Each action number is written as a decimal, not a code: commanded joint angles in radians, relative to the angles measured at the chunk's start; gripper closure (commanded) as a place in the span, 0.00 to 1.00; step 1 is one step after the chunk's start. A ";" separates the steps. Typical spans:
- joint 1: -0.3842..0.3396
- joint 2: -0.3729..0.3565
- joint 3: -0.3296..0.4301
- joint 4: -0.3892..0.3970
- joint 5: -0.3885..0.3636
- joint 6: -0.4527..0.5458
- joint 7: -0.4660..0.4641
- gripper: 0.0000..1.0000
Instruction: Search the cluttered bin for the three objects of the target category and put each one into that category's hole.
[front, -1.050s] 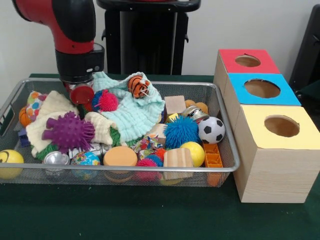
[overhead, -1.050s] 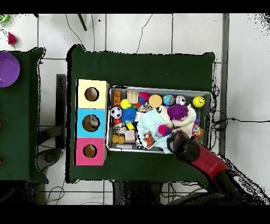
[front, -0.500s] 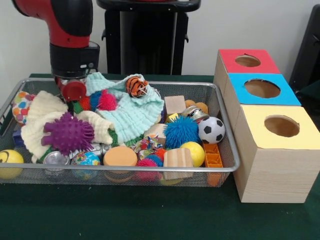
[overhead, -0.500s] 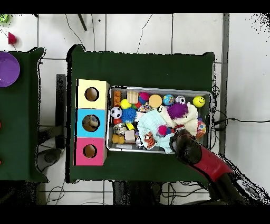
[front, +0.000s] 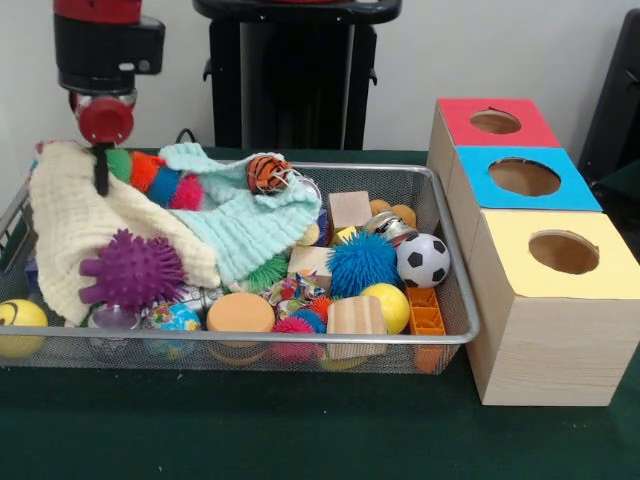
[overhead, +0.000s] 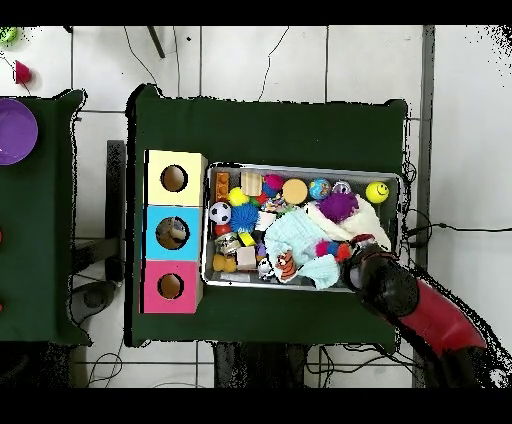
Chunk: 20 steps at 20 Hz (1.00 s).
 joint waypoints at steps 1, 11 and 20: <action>-0.045 -0.127 0.074 -0.150 -0.015 0.270 -0.130 1.00; -0.052 -0.167 0.084 -0.180 -0.048 0.393 -0.124 1.00; 0.018 -0.263 0.011 -0.234 -0.083 0.599 -0.112 1.00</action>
